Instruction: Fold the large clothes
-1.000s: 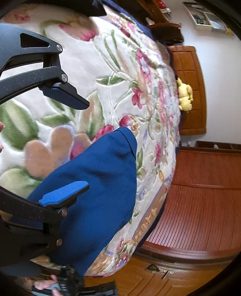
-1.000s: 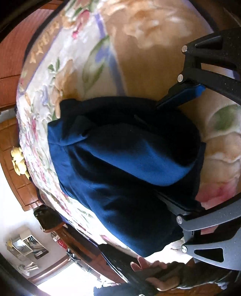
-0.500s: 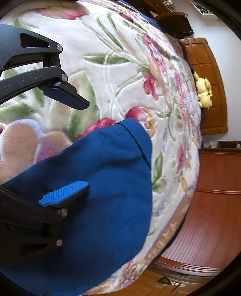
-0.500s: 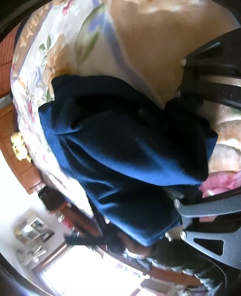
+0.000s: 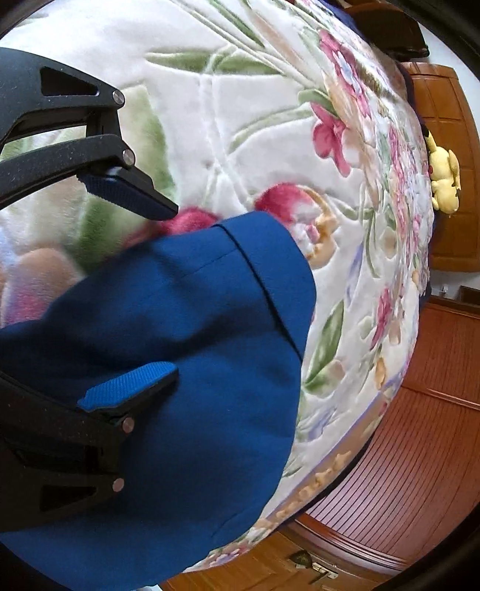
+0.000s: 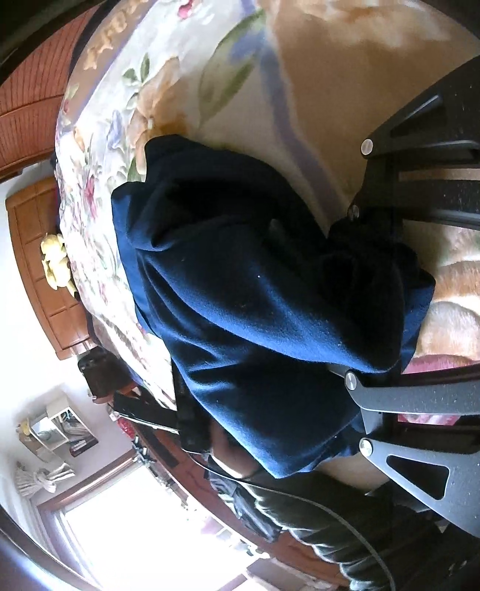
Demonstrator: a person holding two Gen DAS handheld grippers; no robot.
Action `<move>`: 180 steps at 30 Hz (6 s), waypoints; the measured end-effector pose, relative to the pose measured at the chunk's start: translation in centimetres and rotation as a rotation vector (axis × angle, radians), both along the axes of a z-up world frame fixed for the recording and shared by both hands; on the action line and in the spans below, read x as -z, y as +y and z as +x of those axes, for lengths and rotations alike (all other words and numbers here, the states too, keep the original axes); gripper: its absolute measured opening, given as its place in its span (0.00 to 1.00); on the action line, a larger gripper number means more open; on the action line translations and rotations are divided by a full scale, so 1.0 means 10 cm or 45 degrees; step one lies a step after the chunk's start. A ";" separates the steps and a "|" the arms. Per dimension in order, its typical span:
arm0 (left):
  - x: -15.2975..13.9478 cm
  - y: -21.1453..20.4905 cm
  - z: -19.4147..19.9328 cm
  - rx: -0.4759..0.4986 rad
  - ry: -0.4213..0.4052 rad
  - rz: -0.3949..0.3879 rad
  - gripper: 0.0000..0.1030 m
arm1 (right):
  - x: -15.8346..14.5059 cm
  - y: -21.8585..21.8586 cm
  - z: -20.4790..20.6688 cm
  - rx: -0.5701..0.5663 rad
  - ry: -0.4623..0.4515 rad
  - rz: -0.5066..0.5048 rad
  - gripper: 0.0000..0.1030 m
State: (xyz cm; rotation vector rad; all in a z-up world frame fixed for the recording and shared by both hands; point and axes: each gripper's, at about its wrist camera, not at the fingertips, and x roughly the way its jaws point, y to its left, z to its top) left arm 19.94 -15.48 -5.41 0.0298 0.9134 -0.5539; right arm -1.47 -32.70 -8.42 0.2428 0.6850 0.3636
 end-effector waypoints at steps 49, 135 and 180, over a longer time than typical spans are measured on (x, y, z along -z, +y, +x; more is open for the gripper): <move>-1.12 -4.38 -0.07 0.404 -0.252 -0.157 0.06 | -0.98 -3.07 -0.59 0.771 -0.087 -0.482 0.22; -0.59 1.43 -1.69 -0.660 -0.700 0.094 0.78 | -0.40 0.96 0.28 0.207 -0.559 -0.314 0.78; -0.59 1.47 -1.69 -0.676 -0.701 0.078 0.78 | -0.38 0.98 0.30 0.211 -0.579 -0.296 0.78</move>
